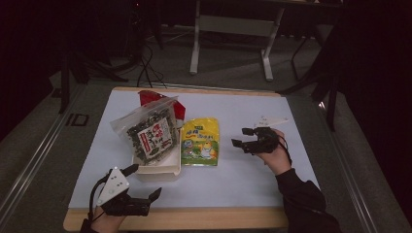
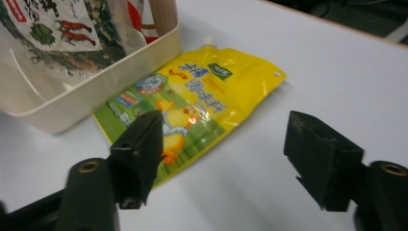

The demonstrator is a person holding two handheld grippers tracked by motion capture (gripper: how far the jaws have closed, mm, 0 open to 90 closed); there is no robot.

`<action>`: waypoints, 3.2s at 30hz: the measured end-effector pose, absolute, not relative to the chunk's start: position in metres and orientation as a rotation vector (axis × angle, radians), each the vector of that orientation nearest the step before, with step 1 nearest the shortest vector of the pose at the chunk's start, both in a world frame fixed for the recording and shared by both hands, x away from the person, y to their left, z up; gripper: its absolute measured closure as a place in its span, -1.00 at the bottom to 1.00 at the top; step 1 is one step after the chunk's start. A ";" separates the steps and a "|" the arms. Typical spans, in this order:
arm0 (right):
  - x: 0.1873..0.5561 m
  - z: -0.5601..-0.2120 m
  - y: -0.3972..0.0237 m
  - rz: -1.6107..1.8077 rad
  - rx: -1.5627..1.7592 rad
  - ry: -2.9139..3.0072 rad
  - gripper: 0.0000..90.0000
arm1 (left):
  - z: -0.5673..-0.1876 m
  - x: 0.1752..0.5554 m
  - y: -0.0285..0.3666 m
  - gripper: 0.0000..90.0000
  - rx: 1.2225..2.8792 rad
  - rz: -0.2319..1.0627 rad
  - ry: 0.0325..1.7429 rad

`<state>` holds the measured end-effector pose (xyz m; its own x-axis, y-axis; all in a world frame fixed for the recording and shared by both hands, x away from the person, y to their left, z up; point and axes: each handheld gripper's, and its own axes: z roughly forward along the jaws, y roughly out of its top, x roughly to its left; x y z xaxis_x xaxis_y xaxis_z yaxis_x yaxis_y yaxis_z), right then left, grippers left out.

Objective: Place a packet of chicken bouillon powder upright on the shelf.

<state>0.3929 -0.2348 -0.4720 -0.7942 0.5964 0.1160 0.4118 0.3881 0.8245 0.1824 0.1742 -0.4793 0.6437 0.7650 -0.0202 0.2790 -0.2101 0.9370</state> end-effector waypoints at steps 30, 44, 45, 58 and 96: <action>0.495 -0.535 -0.168 1.152 1.109 2.601 -0.03 | -0.507 0.186 0.154 -0.96 1.849 0.512 0.787; 0.499 -0.534 -0.150 1.086 1.005 2.715 0.99 | -0.510 0.187 0.153 -0.96 1.864 0.491 0.778; 0.497 -0.533 -0.148 1.076 0.990 2.712 1.00 | -0.510 0.187 0.152 -0.96 1.865 0.491 0.777; 0.480 -0.512 -0.158 1.112 0.927 2.648 1.00 | -0.507 0.187 0.152 -0.96 1.850 0.494 0.774; 0.338 -0.428 -0.179 1.367 0.394 2.513 1.00 | -0.471 0.216 0.138 -0.92 1.858 0.523 0.705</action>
<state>0.3377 -0.1787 -0.4285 -0.9312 0.3529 -0.0916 0.1148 0.5223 0.8450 0.2161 0.1382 -0.4706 0.7326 0.6799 0.0334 0.2294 -0.2927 0.9283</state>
